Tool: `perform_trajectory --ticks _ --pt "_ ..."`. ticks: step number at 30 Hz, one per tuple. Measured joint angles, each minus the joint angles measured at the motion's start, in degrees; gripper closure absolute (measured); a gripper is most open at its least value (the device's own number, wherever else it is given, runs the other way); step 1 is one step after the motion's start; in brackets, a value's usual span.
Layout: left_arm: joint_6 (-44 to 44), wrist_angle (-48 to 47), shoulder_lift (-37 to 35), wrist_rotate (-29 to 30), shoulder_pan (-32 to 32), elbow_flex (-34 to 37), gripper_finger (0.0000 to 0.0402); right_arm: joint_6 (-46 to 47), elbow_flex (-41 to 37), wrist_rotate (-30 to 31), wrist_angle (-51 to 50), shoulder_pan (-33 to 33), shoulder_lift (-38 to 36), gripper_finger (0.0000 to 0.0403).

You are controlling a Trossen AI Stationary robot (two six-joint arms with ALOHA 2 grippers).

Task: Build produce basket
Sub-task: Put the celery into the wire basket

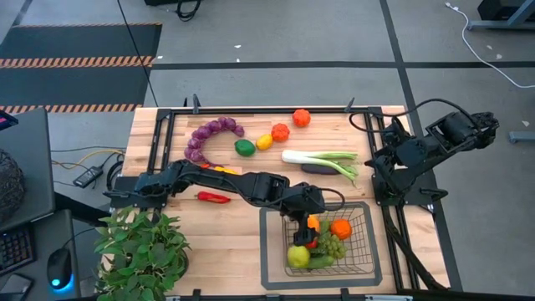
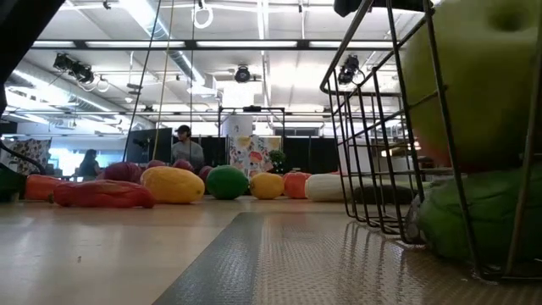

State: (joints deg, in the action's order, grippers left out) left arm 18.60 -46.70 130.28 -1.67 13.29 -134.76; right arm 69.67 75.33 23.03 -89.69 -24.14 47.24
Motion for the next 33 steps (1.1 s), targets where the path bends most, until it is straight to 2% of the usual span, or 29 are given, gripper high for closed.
perform_trajectory --ticks 5,10,13,16,19,22,27,33 --pt "4.1 -0.6 0.0 0.0 -0.9 0.0 0.0008 0.8 0.0 1.4 1.5 0.0 1.5 0.0121" --pt "4.8 -7.2 -1.9 -1.4 -2.3 0.0 0.0008 -4.1 0.0 0.8 2.5 0.0 5.3 0.0121" --pt "8.3 -10.9 -2.9 -1.7 -3.9 0.0 0.0008 -5.2 0.0 0.4 2.6 0.0 7.5 0.0121" --pt "7.6 -11.8 -5.2 -1.4 -5.1 0.0 0.0008 -5.4 0.0 1.0 2.6 0.7 9.1 0.0121" --pt "4.7 -9.5 -8.6 1.1 -5.5 0.0 0.0008 -6.6 0.0 0.8 3.7 2.3 10.6 0.0121" --pt "2.3 -6.6 -11.8 6.0 -5.3 0.0 0.0008 -7.6 0.0 -1.0 5.6 4.2 11.1 0.0121" --pt "-2.2 -2.1 -16.7 13.9 -4.7 -0.1 0.0009 -11.4 0.0 -3.5 13.5 7.0 10.7 0.0121" --pt "-4.5 2.2 -20.2 14.4 -4.7 0.2 0.0020 -22.1 0.0 -10.9 33.1 10.3 9.2 0.0121"
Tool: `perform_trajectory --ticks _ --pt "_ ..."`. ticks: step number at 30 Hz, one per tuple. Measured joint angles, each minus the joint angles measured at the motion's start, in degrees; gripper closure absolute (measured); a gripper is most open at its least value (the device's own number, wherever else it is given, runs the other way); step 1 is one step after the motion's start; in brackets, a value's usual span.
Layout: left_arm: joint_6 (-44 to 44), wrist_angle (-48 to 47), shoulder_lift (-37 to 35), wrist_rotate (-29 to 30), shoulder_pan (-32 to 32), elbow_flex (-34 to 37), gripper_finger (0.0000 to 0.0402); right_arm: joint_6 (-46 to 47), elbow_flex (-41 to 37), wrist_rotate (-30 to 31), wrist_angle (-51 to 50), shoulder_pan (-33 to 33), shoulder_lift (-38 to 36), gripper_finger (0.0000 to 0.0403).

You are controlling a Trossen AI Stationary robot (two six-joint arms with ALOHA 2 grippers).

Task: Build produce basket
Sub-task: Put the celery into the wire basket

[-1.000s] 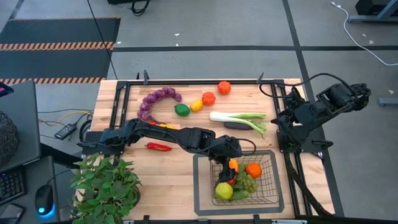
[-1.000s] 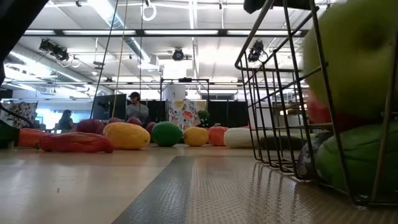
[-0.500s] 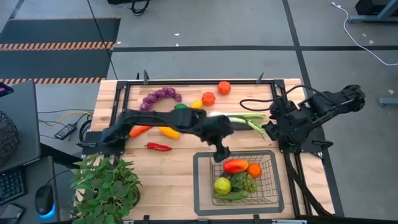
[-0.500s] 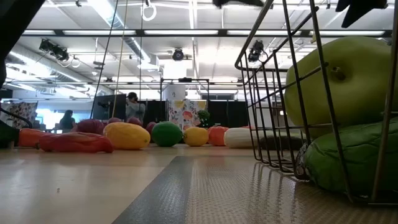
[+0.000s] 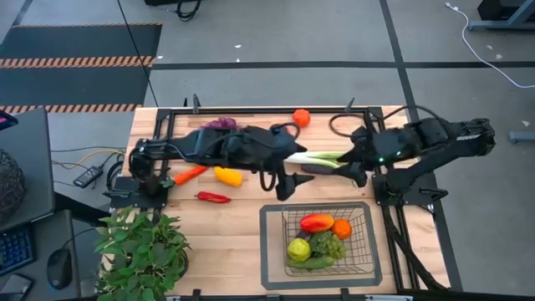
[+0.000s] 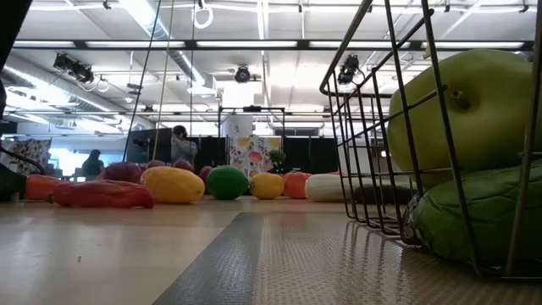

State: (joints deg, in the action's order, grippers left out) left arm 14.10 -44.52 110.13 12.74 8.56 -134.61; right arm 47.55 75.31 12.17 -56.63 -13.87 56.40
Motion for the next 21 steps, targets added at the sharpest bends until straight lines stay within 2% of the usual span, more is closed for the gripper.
perform_trajectory --ticks 3,6,14,18,21 --pt "-1.0 0.5 -2.0 -0.1 0.1 0.0 0.0025 -3.7 0.0 -0.6 8.0 1.3 -0.4 0.0121" --pt "-1.3 0.2 -4.1 -0.3 0.1 -0.1 0.0026 -8.0 0.0 -1.1 11.8 2.4 -0.5 0.0121" --pt "-3.6 -2.7 -9.4 -0.3 -0.9 0.0 0.0026 -29.9 0.0 -1.4 18.8 2.8 0.7 0.0121" --pt "-4.4 -3.4 -10.9 -0.4 -1.9 0.0 0.0026 -37.1 0.0 2.6 26.8 2.8 2.1 0.0121" --pt "-4.9 -2.5 -11.5 -0.4 -2.6 0.0 0.0026 -38.3 0.0 5.9 30.7 3.0 3.3 0.0121"
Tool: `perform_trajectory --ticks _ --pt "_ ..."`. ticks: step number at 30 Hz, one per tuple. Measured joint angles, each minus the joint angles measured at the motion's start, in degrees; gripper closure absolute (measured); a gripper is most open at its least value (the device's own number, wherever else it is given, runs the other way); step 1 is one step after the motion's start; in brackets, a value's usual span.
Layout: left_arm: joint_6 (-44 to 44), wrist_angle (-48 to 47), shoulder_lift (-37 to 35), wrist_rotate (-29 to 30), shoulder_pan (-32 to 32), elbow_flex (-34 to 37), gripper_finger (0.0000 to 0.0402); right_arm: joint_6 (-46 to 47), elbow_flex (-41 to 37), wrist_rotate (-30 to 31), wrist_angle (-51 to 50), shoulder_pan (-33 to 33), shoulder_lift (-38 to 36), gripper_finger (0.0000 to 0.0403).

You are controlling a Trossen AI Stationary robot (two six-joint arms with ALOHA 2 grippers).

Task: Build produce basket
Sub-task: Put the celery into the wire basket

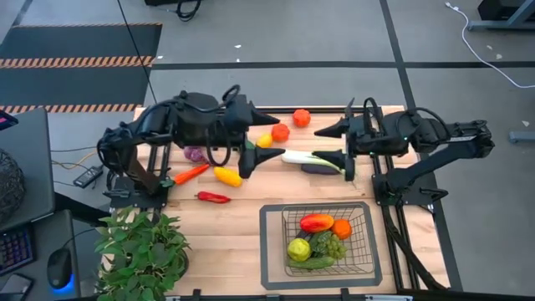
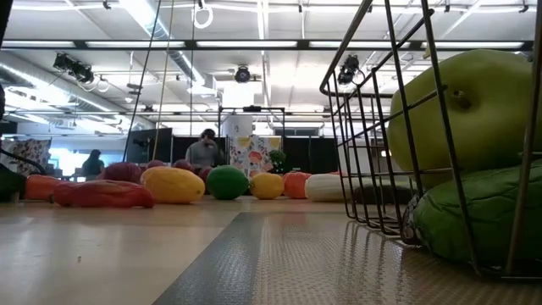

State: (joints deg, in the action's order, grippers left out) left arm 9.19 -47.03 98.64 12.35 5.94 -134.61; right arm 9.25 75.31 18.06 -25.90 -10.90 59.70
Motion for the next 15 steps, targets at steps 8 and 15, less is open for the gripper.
perform_trajectory --ticks 8,15 --pt "-1.9 2.1 -1.5 0.0 -0.1 0.1 0.0026 0.2 0.0 0.9 2.0 1.1 2.9 0.0121" --pt "1.3 10.8 -9.4 1.3 0.8 20.8 0.0026 4.5 0.6 0.6 5.1 2.1 2.0 0.0121"
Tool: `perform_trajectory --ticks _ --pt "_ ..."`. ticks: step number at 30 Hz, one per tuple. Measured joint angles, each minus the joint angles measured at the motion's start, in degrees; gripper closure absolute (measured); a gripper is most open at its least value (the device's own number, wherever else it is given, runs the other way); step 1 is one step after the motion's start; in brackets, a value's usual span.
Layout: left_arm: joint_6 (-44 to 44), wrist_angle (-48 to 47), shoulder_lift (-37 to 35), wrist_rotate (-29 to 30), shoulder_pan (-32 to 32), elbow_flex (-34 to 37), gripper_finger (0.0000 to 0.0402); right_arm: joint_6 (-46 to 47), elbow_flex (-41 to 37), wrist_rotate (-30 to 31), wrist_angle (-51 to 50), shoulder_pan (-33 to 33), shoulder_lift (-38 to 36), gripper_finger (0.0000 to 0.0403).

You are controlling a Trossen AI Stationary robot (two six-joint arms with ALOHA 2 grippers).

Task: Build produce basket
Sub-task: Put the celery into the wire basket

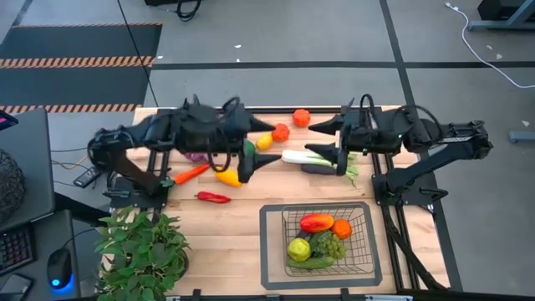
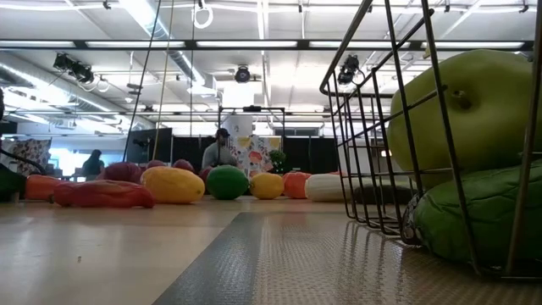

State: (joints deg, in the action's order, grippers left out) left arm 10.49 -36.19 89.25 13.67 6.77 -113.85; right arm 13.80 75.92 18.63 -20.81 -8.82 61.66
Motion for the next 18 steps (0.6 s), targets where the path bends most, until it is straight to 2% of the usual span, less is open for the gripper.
perform_trajectory --ticks 5,8,13,18 --pt "4.8 25.9 -15.2 3.8 0.2 29.5 0.0026 2.6 0.1 -1.1 -2.2 1.5 -0.3 0.0121" --pt "8.0 35.0 -22.6 5.9 -0.7 43.7 0.0026 3.2 0.1 -3.5 -5.3 3.5 1.2 0.0121" --pt "15.2 35.8 -32.7 7.0 -2.2 57.3 0.0026 4.7 0.1 -11.2 -8.8 8.8 5.9 0.0121" --pt "20.8 35.5 -38.2 6.9 -2.0 64.8 0.0026 3.0 0.0 -17.7 -8.9 13.4 12.5 0.0121"
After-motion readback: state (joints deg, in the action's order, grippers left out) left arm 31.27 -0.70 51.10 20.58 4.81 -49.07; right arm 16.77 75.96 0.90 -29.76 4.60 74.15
